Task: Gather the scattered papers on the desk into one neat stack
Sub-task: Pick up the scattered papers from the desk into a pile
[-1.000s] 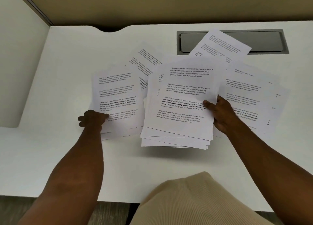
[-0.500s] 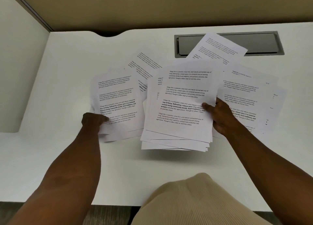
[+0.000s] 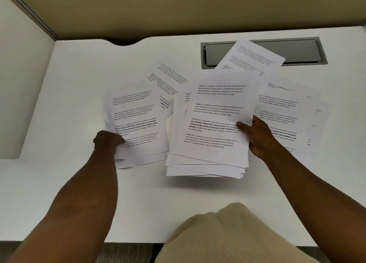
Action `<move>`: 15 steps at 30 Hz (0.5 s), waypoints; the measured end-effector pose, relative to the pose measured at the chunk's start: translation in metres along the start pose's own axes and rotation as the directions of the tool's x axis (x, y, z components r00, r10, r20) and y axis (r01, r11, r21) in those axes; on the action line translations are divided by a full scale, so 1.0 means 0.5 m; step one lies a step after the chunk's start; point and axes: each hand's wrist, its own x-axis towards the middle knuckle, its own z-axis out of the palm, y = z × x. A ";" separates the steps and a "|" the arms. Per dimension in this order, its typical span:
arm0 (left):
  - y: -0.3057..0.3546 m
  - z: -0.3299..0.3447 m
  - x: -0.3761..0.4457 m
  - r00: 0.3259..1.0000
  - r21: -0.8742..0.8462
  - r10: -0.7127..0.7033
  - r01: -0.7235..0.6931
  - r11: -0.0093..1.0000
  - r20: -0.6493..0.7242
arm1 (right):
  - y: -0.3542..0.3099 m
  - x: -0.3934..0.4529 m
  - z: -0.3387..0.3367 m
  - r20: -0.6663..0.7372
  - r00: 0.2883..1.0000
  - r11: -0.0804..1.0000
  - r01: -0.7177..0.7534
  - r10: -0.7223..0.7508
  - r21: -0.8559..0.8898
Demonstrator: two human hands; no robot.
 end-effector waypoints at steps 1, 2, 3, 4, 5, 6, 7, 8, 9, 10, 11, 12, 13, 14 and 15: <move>0.003 0.001 -0.001 1.000 0.001 0.002 -0.002 1.000 -0.002 | 0.000 0.000 0.000 0.004 1.000 1.000 0.000 0.000 0.001; 0.005 0.001 -0.003 1.000 -0.011 0.004 -0.004 1.000 -0.007 | 0.000 -0.001 0.000 0.008 1.000 1.000 0.003 -0.003 0.000; 0.008 0.002 -0.007 1.000 -0.022 0.004 -0.004 1.000 -0.011 | -0.001 0.000 0.001 0.009 1.000 1.000 0.005 -0.005 -0.001; 0.009 0.004 -0.006 1.000 -0.037 0.013 -0.013 0.999 -0.015 | -0.002 -0.001 0.001 0.010 1.000 1.000 0.007 -0.007 -0.002; 0.011 0.005 -0.008 0.999 -0.045 0.035 -0.035 0.998 -0.017 | -0.003 0.000 0.000 0.010 1.000 1.000 0.009 -0.009 -0.003; 0.011 0.006 -0.009 0.998 -0.045 0.054 -0.055 0.997 -0.013 | -0.004 0.000 -0.001 0.010 1.000 1.000 0.009 -0.009 -0.003; 0.010 0.008 -0.007 0.998 -0.045 0.068 -0.069 0.997 -0.015 | -0.005 0.001 -0.002 0.010 1.000 1.000 0.008 -0.008 -0.003; 0.009 0.008 -0.008 0.997 -0.044 0.074 -0.075 0.996 -0.019 | -0.005 0.002 -0.004 0.010 1.000 1.000 0.006 -0.006 -0.002; 0.010 0.009 -0.009 0.997 -0.048 0.075 -0.076 0.996 -0.021 | -0.006 0.003 -0.006 0.011 1.000 1.000 0.005 -0.005 -0.002; 0.007 0.011 -0.004 0.997 -0.062 0.076 -0.077 0.995 -0.024 | -0.006 0.004 -0.008 0.010 1.000 1.000 0.005 -0.005 -0.003; 0.005 0.011 -0.004 0.996 -0.086 0.080 -0.082 0.993 -0.025 | -0.006 0.005 -0.009 0.006 1.000 1.000 0.006 -0.006 -0.004; 0.002 0.013 0.001 0.997 -0.109 0.080 -0.082 0.991 -0.025 | -0.006 0.006 -0.010 0.001 1.000 1.000 0.006 -0.006 -0.006; 0.001 0.013 0.000 0.996 -0.142 0.081 -0.085 0.986 -0.032 | -0.006 0.007 -0.011 -0.004 1.000 1.000 0.007 -0.007 -0.007; -0.001 0.012 0.000 0.995 -0.175 0.088 -0.096 0.980 -0.053 | -0.006 0.007 -0.011 -0.008 1.000 1.000 0.007 -0.007 -0.007; 0.000 0.010 -0.004 0.991 -0.201 0.102 -0.117 0.973 -0.081 | -0.004 0.008 -0.012 -0.011 1.000 1.000 0.009 -0.009 -0.006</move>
